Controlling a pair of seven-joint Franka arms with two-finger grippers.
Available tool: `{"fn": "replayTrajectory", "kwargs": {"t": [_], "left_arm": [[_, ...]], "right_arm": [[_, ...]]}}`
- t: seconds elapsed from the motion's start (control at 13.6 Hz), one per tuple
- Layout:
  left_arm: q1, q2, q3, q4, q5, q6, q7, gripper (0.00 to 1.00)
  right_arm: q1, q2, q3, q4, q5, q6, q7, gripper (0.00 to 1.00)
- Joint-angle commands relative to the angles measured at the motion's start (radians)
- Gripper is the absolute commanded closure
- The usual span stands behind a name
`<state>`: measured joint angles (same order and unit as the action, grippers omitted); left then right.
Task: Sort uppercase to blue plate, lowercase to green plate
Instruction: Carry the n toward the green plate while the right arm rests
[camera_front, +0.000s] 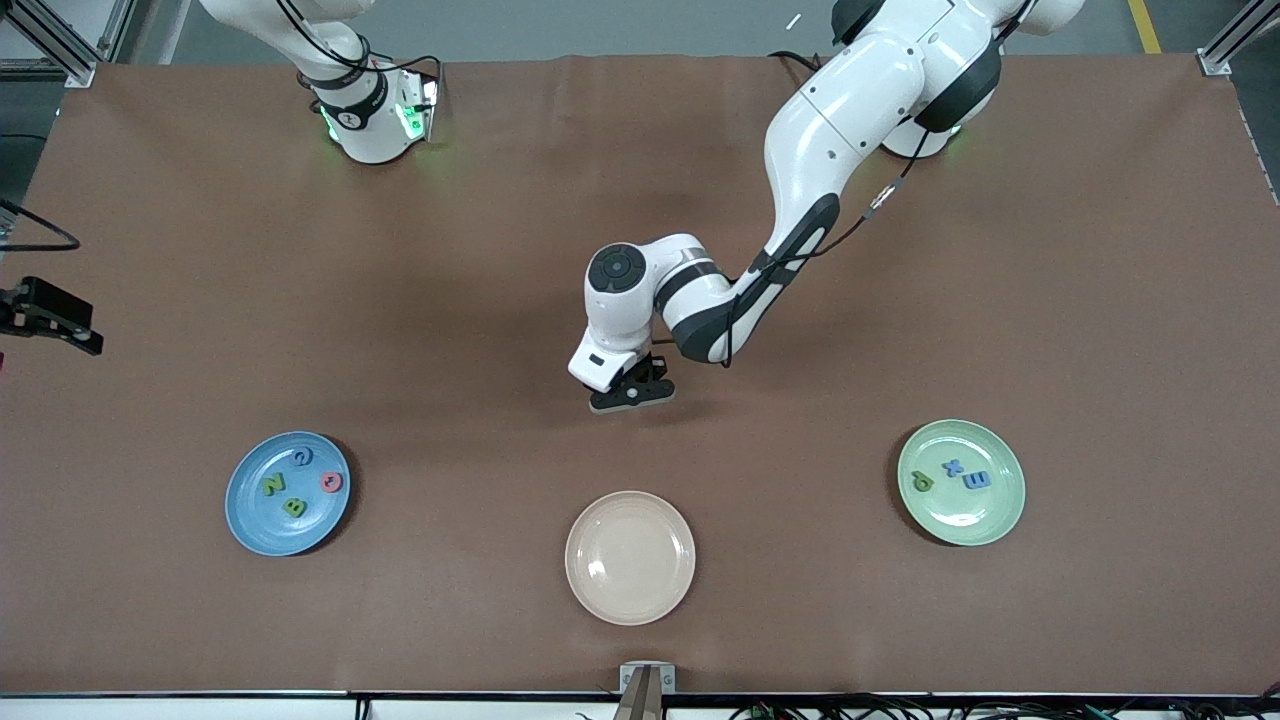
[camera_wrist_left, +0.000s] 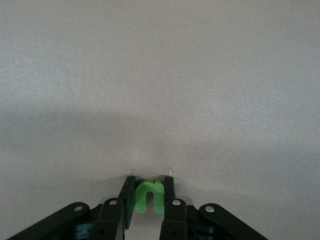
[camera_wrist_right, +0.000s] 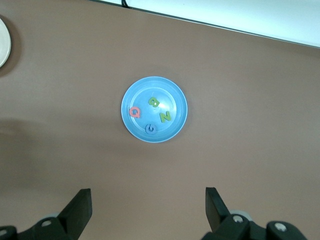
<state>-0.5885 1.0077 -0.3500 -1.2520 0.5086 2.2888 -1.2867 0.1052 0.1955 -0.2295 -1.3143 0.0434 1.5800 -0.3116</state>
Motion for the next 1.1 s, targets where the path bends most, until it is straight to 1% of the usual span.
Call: {"fn": "replayTrajectory", "kwargs": {"t": [0.0,0.15,0.29,0.37,0.52,0.59,0.66,0.74,0.81,0.96,1.03], "left_arm": [[-0.004,-0.001,0.017,0.011,0.002,-0.072,-0.002,0.85],[0.022,-0.050,0.019,0.011,0.013,-0.132,0.007,0.90],[0.077,-0.087,0.019,-0.003,0.016,-0.146,0.010,0.91],[0.107,-0.102,0.019,-0.010,0.019,-0.146,0.051,0.92],[0.172,-0.129,0.017,-0.015,0.018,-0.146,0.130,0.92],[0.203,-0.142,0.017,-0.021,0.018,-0.149,0.168,0.92],[0.231,-0.158,0.017,-0.033,0.018,-0.160,0.216,0.92],[0.269,-0.175,0.017,-0.049,0.018,-0.167,0.257,0.92],[0.310,-0.201,0.017,-0.081,0.019,-0.169,0.291,0.92],[0.390,-0.256,0.017,-0.157,0.019,-0.167,0.378,0.92],[0.436,-0.288,0.017,-0.199,0.019,-0.166,0.447,0.92]], "right_arm": [[-0.002,-0.066,0.015,-0.046,-0.016,-0.099,0.006,0.00],[-0.001,-0.073,0.016,-0.060,-0.031,-0.098,0.023,0.00],[-0.001,-0.089,0.015,-0.092,-0.033,-0.080,0.023,0.00],[0.019,-0.099,0.010,-0.118,-0.034,-0.034,0.023,0.00],[0.015,-0.120,0.018,-0.143,-0.060,-0.015,0.035,0.00],[-0.033,-0.134,0.050,-0.152,-0.059,-0.015,0.046,0.00],[-0.105,-0.157,0.138,-0.177,-0.059,-0.008,0.048,0.00],[-0.160,-0.186,0.204,-0.213,-0.060,0.009,0.074,0.00],[-0.173,-0.221,0.231,-0.262,-0.060,0.035,0.127,0.00],[-0.185,-0.284,0.237,-0.350,-0.056,0.086,0.164,0.00],[-0.202,-0.298,0.239,-0.377,-0.048,0.103,0.164,0.00]]}}
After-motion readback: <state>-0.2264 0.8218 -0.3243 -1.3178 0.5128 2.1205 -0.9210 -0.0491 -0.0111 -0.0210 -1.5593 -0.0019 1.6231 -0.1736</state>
